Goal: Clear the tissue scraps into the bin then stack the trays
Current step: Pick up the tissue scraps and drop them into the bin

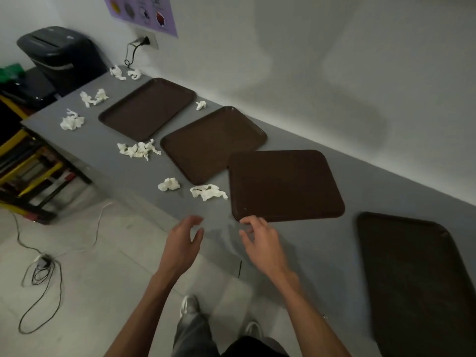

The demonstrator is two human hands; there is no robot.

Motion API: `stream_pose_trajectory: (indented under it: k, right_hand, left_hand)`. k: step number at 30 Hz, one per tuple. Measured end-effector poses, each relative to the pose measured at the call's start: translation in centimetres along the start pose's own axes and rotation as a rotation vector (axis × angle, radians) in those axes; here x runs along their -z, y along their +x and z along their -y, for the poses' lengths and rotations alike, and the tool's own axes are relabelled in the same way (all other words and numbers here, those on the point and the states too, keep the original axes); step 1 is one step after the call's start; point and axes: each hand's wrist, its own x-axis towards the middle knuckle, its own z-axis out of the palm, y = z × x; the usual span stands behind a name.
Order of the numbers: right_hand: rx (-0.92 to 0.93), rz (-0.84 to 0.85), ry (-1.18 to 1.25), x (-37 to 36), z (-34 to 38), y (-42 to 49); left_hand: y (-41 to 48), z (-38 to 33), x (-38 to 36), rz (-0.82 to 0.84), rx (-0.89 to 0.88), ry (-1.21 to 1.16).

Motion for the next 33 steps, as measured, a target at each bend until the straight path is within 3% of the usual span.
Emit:
stream_pose_trajectory:
  k: [9,14,23,27,30,33]
  right_hand:
    - [-0.169,-0.085,-0.012,-7.0,5.8,11.8]
    - [-0.298,-0.032,-0.143,-11.4,8.0,16.5]
    - [-0.409,-0.127,-0.038,-14.6,6.4,17.3]
    - [-0.417,-0.235,0.049,-12.9,6.6,16.0]
    - [-0.375,-0.221,0.134,-10.6,8.5,15.1]
    - [-0.267,-0.213,0.157,-9.4,10.9,14.7]
  left_hand:
    - [14.8,6.2,1.2,0.272,-0.136,0.101]
    - [20.6,9.2,0.2,0.407,-0.246,0.168]
    - [23.5,11.7,-1.3,0.392,-0.388,0.101]
    - [23.1,11.9,0.1,0.315,-0.298,-0.033]
    - [22.0,10.8,2.0,0.357,-0.171,-0.199]
    - [20.5,7.4,4.0,0.501,0.141,-0.558]
